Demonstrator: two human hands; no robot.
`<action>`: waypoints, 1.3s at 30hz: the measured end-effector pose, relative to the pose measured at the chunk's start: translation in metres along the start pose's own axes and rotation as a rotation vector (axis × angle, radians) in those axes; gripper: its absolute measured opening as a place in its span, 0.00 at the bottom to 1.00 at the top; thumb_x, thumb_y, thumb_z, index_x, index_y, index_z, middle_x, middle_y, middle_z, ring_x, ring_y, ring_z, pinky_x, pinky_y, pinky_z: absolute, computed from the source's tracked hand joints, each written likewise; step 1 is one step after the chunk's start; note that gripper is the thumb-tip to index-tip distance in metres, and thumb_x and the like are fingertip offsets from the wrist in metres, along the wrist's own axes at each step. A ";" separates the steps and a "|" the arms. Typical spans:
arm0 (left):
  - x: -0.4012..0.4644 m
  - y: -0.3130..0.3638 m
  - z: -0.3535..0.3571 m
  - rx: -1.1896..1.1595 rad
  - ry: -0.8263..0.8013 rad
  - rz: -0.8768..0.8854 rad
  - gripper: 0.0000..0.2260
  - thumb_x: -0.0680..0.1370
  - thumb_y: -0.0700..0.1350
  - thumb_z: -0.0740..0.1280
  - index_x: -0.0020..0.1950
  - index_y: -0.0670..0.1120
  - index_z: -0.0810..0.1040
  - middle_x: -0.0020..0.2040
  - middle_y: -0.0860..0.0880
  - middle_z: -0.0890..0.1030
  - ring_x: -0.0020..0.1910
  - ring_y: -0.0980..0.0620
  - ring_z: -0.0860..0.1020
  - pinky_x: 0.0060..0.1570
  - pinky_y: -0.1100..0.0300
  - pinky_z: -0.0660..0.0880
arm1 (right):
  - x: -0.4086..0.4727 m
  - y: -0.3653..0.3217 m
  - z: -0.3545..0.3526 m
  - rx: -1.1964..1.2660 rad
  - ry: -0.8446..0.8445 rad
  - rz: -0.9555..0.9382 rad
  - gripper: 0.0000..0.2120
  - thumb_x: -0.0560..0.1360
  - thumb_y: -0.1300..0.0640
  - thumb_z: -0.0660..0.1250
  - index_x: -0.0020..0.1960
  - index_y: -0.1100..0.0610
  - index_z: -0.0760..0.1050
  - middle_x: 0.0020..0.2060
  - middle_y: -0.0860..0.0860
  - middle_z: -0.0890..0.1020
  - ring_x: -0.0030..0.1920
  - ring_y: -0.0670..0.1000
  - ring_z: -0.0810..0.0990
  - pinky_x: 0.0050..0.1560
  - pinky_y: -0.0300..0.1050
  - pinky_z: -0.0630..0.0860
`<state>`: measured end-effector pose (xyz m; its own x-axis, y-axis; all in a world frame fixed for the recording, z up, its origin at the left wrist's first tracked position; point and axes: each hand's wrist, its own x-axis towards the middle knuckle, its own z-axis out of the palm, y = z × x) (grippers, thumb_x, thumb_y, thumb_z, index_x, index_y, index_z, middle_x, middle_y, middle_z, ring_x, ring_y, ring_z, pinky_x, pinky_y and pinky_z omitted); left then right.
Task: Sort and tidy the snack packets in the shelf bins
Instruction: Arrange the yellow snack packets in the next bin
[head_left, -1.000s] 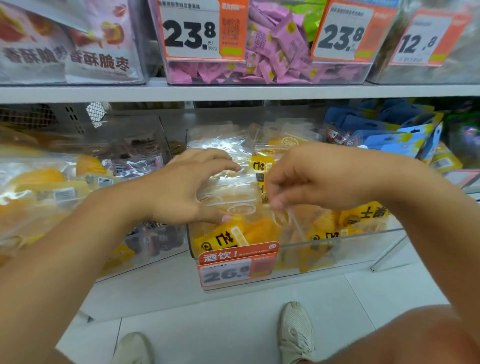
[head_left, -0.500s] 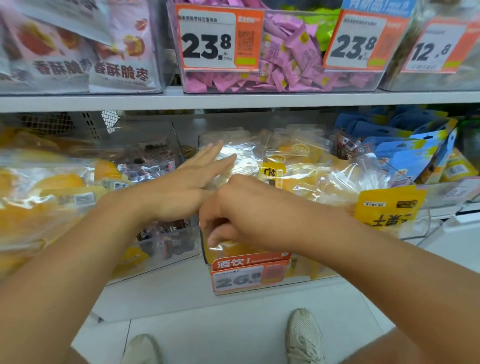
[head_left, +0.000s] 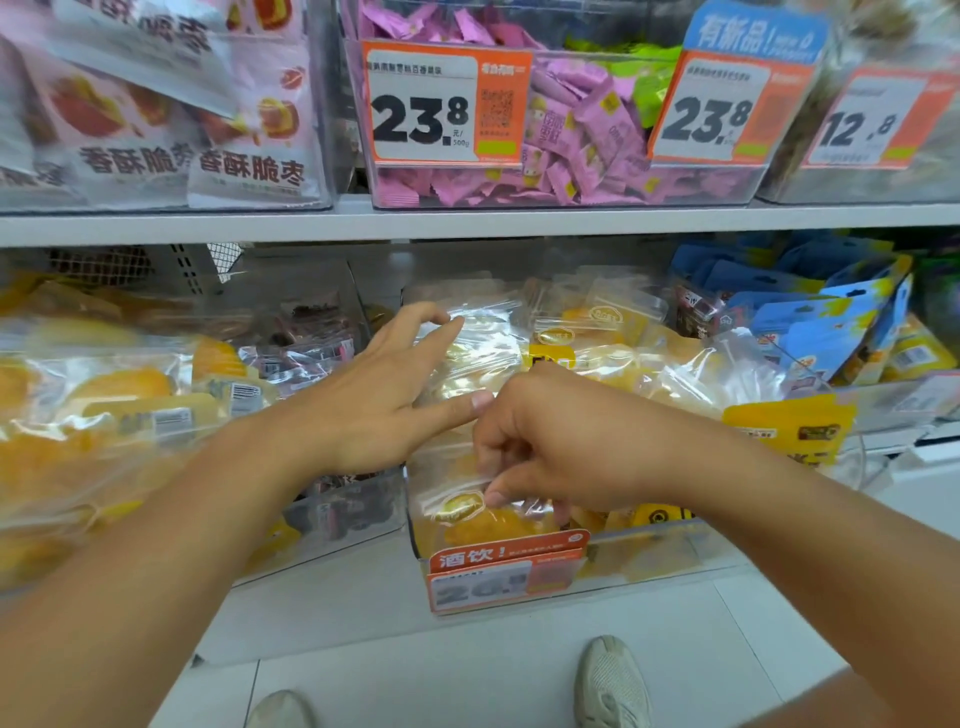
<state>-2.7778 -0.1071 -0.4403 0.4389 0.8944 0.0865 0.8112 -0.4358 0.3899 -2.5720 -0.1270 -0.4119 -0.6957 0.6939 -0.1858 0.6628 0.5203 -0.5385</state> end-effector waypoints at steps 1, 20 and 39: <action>-0.001 0.000 0.000 -0.004 0.007 -0.002 0.48 0.68 0.77 0.47 0.82 0.52 0.50 0.72 0.65 0.51 0.74 0.57 0.58 0.71 0.57 0.62 | -0.002 0.000 -0.001 0.007 -0.017 -0.002 0.06 0.74 0.61 0.75 0.41 0.61 0.81 0.32 0.54 0.84 0.27 0.44 0.81 0.27 0.38 0.78; 0.029 -0.001 0.004 -0.087 0.522 -0.262 0.07 0.81 0.45 0.65 0.44 0.46 0.78 0.37 0.52 0.77 0.38 0.55 0.75 0.35 0.59 0.67 | 0.066 0.056 -0.042 -0.034 0.545 0.113 0.04 0.73 0.56 0.76 0.40 0.54 0.85 0.34 0.50 0.85 0.33 0.45 0.81 0.35 0.38 0.78; 0.040 -0.009 -0.004 0.208 0.281 -0.412 0.10 0.74 0.46 0.66 0.34 0.45 0.78 0.47 0.49 0.79 0.43 0.45 0.77 0.38 0.55 0.71 | 0.073 0.067 -0.047 -0.112 0.652 0.325 0.21 0.75 0.57 0.72 0.67 0.57 0.76 0.55 0.53 0.82 0.52 0.53 0.80 0.51 0.45 0.76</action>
<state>-2.7687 -0.0669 -0.4371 -0.0287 0.9756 0.2175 0.9664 -0.0286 0.2555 -2.5659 -0.0181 -0.4230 -0.1768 0.9586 0.2231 0.8560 0.2617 -0.4458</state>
